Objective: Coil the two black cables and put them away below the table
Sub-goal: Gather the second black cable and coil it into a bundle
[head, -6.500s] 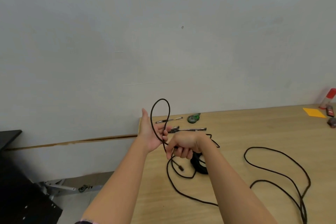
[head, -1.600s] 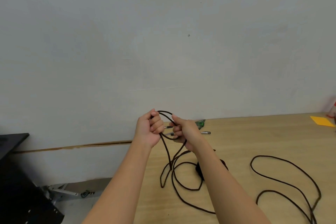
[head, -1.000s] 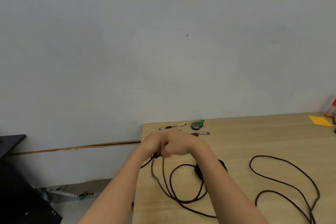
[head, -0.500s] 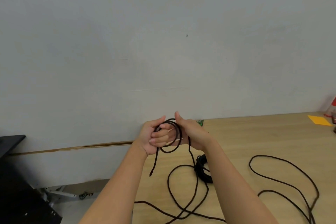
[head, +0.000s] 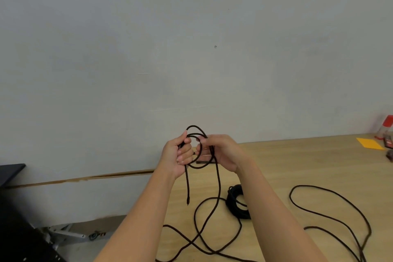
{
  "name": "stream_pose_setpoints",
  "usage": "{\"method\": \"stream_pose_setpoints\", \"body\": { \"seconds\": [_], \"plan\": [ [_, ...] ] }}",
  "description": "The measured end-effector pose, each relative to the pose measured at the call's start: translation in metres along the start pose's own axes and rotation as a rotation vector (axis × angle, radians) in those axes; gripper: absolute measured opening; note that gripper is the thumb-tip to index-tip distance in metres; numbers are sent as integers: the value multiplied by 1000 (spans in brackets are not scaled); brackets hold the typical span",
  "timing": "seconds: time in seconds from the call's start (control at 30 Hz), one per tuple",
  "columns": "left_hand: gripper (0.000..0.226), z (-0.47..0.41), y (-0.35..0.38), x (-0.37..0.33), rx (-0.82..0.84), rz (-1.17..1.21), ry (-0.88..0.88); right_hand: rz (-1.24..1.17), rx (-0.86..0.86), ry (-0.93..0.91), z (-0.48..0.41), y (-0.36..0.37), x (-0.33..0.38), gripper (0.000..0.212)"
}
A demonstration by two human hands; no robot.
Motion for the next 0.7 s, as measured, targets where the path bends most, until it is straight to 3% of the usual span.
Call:
{"method": "stream_pose_setpoints", "body": {
  "seconds": [0.17,0.27,0.33,0.43,0.53,0.63,0.7],
  "plan": [
    [31,2,12,-4,10,-70,-17,-213,-81,55,-2,-6,9,19],
    [29,6,20,-7,31,-136,-74,-103,-139,89,-1,-13,13,33],
    [34,4,24,-5,-1,-59,-89,28,-152,53,-2,-13,13,40],
    [40,-2,28,-4,-45,104,-91,36,-132,-29,-1,-12,10,30],
    [33,-5,27,-6,-14,105,-90,-104,-103,-30,5,-16,8,23],
    [36,-6,26,-1,-17,61,-155,-91,-202,39,4,-16,10,26],
    [40,-6,27,3,-77,27,-156,74,-321,30,-1,-11,12,33]
  ]
}}
Point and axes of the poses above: each hand's wrist, its own z-axis away from the middle knuckle, its own y-axis out of the palm, x = y × z, the point moved 2 cm from there along -z, towards the middle knuckle, and after that the axes turned 6 degrees about -z, right-handed, at the moved point
